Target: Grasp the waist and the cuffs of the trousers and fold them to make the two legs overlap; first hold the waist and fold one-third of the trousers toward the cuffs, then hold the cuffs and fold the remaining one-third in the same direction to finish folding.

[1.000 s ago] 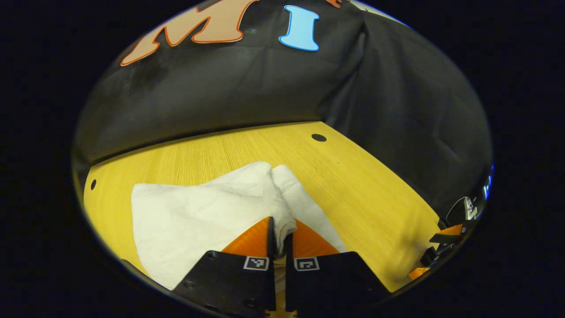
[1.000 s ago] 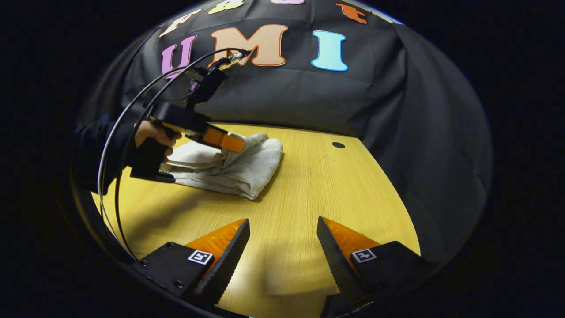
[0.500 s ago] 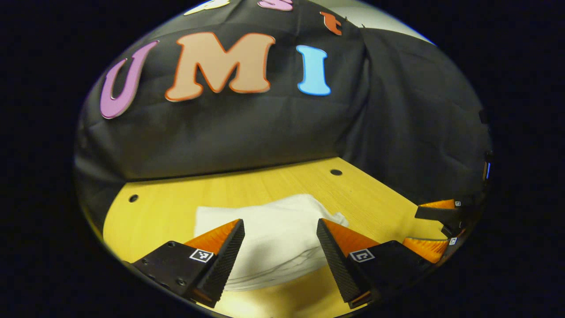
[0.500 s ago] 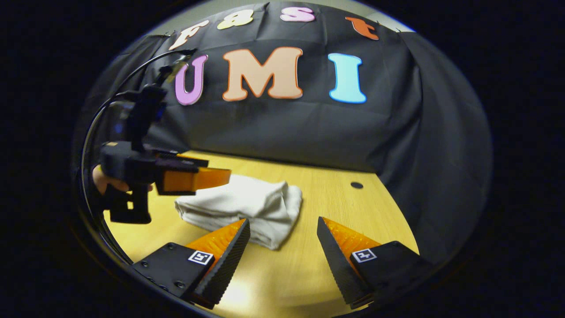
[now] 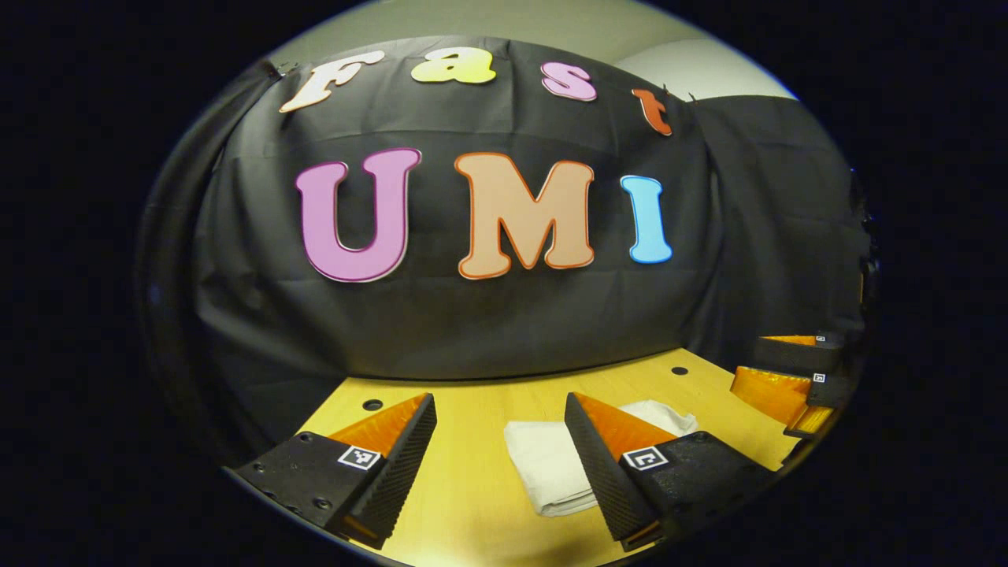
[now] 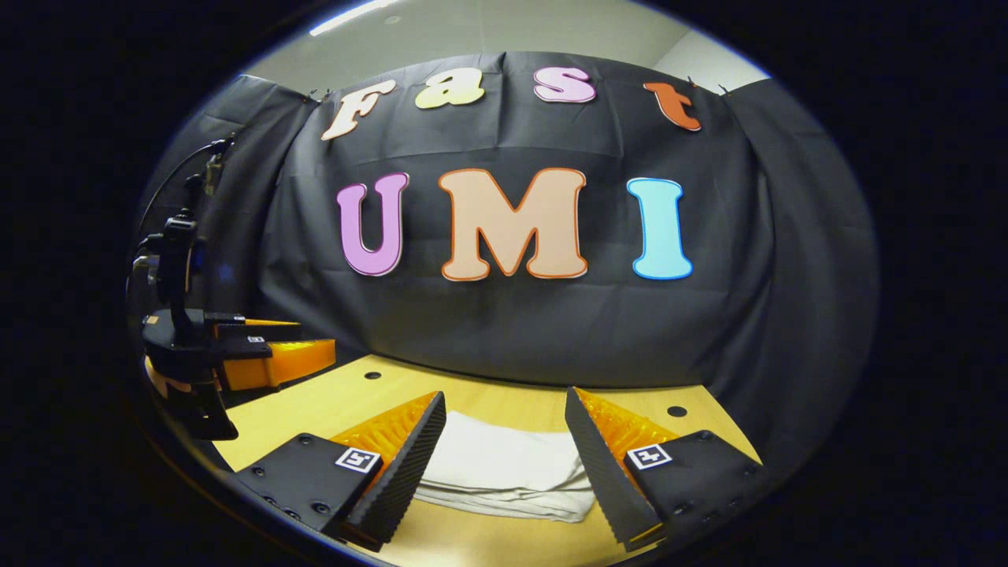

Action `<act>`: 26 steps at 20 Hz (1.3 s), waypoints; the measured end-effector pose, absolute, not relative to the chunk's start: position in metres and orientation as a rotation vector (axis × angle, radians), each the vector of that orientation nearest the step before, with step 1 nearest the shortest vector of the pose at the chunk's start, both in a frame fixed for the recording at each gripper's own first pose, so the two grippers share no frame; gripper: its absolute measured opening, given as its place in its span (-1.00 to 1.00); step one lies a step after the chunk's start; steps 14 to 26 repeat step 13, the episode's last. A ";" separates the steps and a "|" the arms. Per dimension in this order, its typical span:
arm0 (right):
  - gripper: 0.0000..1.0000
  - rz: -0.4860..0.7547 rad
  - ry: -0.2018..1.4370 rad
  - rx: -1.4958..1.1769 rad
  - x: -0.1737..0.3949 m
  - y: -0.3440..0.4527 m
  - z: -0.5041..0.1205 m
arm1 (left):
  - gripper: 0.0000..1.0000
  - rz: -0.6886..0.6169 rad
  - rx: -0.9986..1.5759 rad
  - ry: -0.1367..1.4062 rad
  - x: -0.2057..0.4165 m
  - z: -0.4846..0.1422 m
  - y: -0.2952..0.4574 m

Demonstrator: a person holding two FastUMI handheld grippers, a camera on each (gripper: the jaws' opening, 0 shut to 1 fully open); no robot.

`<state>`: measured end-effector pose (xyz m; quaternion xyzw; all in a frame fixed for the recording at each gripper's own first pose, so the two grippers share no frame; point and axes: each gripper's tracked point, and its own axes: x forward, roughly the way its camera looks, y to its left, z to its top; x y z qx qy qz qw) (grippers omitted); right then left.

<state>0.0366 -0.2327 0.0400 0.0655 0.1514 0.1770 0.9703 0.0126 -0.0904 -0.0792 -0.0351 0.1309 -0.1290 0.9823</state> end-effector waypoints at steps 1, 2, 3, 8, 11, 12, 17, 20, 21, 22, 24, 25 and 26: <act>0.97 0.347 0.291 0.135 0.032 -0.226 0.048 | 0.91 -0.261 -0.065 0.248 0.010 -0.074 -0.081; 0.96 0.335 0.271 0.133 0.029 -0.221 0.058 | 0.91 -0.263 -0.059 0.233 0.007 -0.068 -0.074; 0.95 0.318 0.253 0.126 0.026 -0.218 0.067 | 0.90 -0.266 -0.056 0.217 0.005 -0.062 -0.067; 0.94 0.253 0.179 0.135 0.014 -0.228 0.101 | 0.89 -0.266 -0.058 0.141 -0.006 -0.035 -0.057; 0.94 0.258 0.119 0.133 0.016 -0.254 0.115 | 0.86 -0.223 -0.101 0.101 -0.015 -0.023 -0.069; 0.94 0.271 0.121 0.138 0.016 -0.261 0.115 | 0.89 -0.199 -0.111 0.100 -0.015 -0.022 -0.070; 0.95 0.285 0.129 0.140 0.015 -0.267 0.113 | 0.89 -0.175 -0.116 0.110 -0.017 -0.022 -0.073; 0.95 0.285 0.129 0.140 0.015 -0.267 0.113 | 0.89 -0.175 -0.116 0.110 -0.017 -0.022 -0.073; 0.95 0.285 0.129 0.140 0.015 -0.267 0.113 | 0.89 -0.175 -0.116 0.110 -0.017 -0.022 -0.073; 0.95 0.285 0.129 0.140 0.015 -0.267 0.113 | 0.89 -0.175 -0.116 0.110 -0.017 -0.022 -0.073; 0.95 0.285 0.129 0.140 0.015 -0.267 0.113 | 0.89 -0.175 -0.116 0.110 -0.017 -0.022 -0.073; 0.95 0.285 0.129 0.140 0.015 -0.267 0.113 | 0.89 -0.175 -0.116 0.110 -0.017 -0.022 -0.073; 0.95 0.285 0.129 0.140 0.015 -0.267 0.113 | 0.89 -0.175 -0.116 0.110 -0.017 -0.022 -0.073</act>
